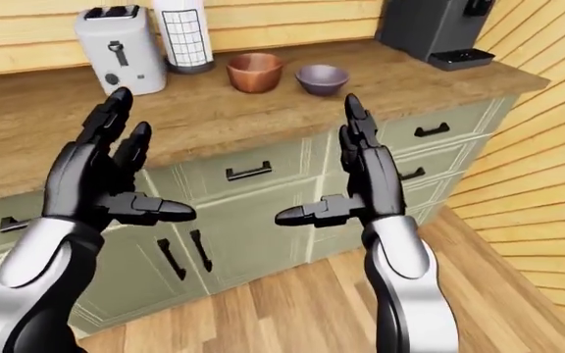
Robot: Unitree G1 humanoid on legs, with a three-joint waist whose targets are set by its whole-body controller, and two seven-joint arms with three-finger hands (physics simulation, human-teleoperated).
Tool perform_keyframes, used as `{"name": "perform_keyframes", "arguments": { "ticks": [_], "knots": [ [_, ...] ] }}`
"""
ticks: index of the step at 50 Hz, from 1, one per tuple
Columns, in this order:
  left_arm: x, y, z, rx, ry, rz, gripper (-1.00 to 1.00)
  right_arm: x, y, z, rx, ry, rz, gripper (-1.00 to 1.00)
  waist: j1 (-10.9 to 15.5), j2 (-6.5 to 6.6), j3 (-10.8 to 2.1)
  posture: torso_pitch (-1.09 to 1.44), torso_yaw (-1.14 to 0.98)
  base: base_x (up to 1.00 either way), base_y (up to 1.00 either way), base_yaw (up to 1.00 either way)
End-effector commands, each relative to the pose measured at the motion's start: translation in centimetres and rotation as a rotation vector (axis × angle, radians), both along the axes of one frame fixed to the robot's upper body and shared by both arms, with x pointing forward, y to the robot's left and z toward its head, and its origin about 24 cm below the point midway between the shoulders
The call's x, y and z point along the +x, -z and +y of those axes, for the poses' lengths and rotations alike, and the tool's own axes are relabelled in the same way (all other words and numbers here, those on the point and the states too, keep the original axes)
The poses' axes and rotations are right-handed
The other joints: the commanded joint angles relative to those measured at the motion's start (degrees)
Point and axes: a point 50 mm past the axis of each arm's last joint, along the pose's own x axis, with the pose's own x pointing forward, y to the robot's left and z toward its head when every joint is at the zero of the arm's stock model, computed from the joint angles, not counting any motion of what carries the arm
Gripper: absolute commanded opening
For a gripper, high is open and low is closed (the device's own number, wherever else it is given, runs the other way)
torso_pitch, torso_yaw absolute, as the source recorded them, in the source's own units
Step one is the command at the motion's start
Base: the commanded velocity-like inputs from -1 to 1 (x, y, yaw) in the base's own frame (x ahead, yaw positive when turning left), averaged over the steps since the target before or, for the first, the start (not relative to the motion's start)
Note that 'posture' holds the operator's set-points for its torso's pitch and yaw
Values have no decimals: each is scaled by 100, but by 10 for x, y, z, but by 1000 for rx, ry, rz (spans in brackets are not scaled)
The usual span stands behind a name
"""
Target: Stack the bowls from largest to smallest.
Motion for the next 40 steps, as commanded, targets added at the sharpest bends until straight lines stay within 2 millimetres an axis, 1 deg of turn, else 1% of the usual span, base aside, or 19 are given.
{"name": "perform_keyframes", "arguments": {
  "ticks": [1, 3, 4, 6, 8, 10, 12, 13, 14, 15, 23, 24, 25, 29, 30, 31, 33, 37, 40],
  "knots": [
    [-3, -10, 0, 1, -2, -67, 100, -3, -11, 3, -1, -15, -63, 100, -22, -8, -27, 0, 0, 55, -67, 0],
    [-3, -10, 0, 2, -3, -68, 100, -1, -10, 2, -1, -15, -64, 100, 48, 97, -65, 0, 0, 55, -68, 0],
    [-2, -9, 0, 1, -4, -68, 100, -2, -10, 2, 0, -15, -64, 100, 156, 363, -128, 0, 0, 55, -68, 0],
    [-1, -7, 0, -1, -5, -66, 100, -2, -10, 2, 4, -15, -61, 100, 44, 426, 99, 0, 0, 56, -68, 0],
    [-2, -6, 0, -2, -4, -63, 100, -1, -9, 2, 7, -16, -62, 100, 130, 448, -161, 0, 0, 55, -68, 0],
    [-4, -6, 1, -1, -5, -64, 100, -2, -11, 2, 14, -16, -73, 100, 161, 582, -138, 0, 0, 50, -48, 0],
    [-3, -7, 2, -3, -7, -66, 100, -2, -13, 2, 26, -16, -89, 100, 164, 176, -266, 0, 0, 9, 0, 0],
    [-3, -7, 2, -4, -7, -66, 100, -2, -13, 1, 30, -14, -94, 100, 7, 55, -140, 0, 0, 0, 28, 0],
    [-4, -7, 2, -3, -6, -67, 100, -4, -13, 3, 27, -21, -95, 100, 17, -449, -67, 0, 0, 0, 0, 100],
    [-5, -8, 3, -5, -7, -68, 100, -5, -14, 3, 27, -22, -96, 100, 93, -214, -123, 0, 0, 0, 0, 100],
    [-5, -11, 7, -2, -12, -73, 100, -8, -24, 3, 17, -6, -119, 100, -54, 74, -190, 0, 0, 0, 11, 88],
    [-5, -12, 7, 0, -11, -74, 100, -8, -26, 2, 22, 0, -123, 100, 65, -121, -172, 0, 0, 0, 42, 0],
    [-6, -14, 7, 1, -11, -76, 100, -9, -28, 1, 22, 7, -126, 100, 117, -81, -128, 0, 0, 0, 0, 0],
    [-6, -20, 8, 10, -10, -83, 100, -13, -35, 0, 20, 9, -139, 100, -25, 469, -367, 0, 0, 0, 0, 0],
    [-6, -20, 8, 11, -10, -83, 100, -13, -35, -1, 23, 9, -140, 100, -43, 297, -171, 0, 0, 0, 0, 0],
    [-5, -22, 8, 13, -10, -86, 100, -14, -37, -1, 24, 12, -144, 100, -59, 318, -149, 0, 0, 0, 0, 0],
    [-5, -27, 8, 16, -9, -92, 100, -15, -43, -1, 24, 15, -154, 100, -58, 417, -307, 0, 0, 4, 0, 0],
    [-4, -38, 9, 27, -6, -108, 100, -14, -48, -3, 23, 15, -170, 100, 12, 338, -222, 0, 0, 6, 0, 0],
    [-5, -45, 8, 34, -6, -118, 100, -13, -50, -2, 21, 16, -175, 100, 3, -17, -118, 0, 0, 7, 0, 0]
  ]
}}
